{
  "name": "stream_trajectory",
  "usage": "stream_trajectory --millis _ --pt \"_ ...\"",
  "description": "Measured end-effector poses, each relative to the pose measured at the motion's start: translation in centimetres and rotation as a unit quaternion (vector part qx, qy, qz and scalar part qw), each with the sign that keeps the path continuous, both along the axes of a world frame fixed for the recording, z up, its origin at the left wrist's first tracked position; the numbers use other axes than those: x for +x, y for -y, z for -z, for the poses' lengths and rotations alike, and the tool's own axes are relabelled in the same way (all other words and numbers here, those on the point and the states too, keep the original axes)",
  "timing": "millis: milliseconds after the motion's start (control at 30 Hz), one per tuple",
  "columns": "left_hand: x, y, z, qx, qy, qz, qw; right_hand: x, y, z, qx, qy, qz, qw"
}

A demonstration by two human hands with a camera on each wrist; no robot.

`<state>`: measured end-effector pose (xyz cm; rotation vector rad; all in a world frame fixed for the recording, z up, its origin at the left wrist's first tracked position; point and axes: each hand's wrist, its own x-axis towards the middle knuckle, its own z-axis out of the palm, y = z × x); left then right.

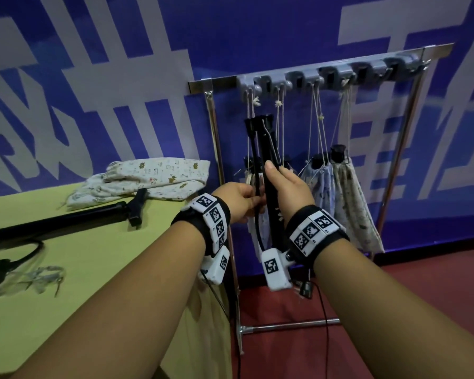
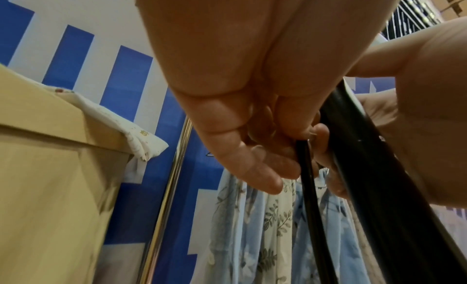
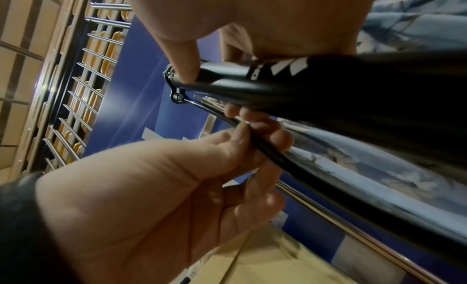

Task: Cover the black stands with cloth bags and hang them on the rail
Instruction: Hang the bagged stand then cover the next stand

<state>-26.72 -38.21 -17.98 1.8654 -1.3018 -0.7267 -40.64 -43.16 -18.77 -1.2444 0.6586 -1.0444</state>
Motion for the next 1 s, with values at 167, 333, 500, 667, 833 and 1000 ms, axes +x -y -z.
stream_trajectory --millis 167,333,500,667,833,1000 --pt "1.2 0.3 2.0 0.048 -0.005 0.03 0.998 0.1 -0.2 2.0 0.028 0.021 -0.022 0.999" --pt "1.3 0.5 2.0 0.106 -0.005 0.041 0.993 0.3 -0.4 3.4 0.041 0.041 -0.025 0.998" --pt "1.0 0.7 1.8 0.181 0.015 0.121 0.976 0.8 0.1 3.6 0.064 0.071 -0.022 0.995" --pt "1.3 1.0 2.5 0.157 0.054 0.108 0.98 2.3 1.3 3.8 0.07 0.112 -0.019 0.991" --pt "1.9 0.8 2.1 0.111 0.066 0.093 0.987 2.1 1.9 4.1 0.074 0.12 -0.034 0.989" --pt "2.3 0.7 1.5 0.05 0.032 0.041 0.997 1.2 2.8 5.1 0.034 0.055 -0.021 0.998"
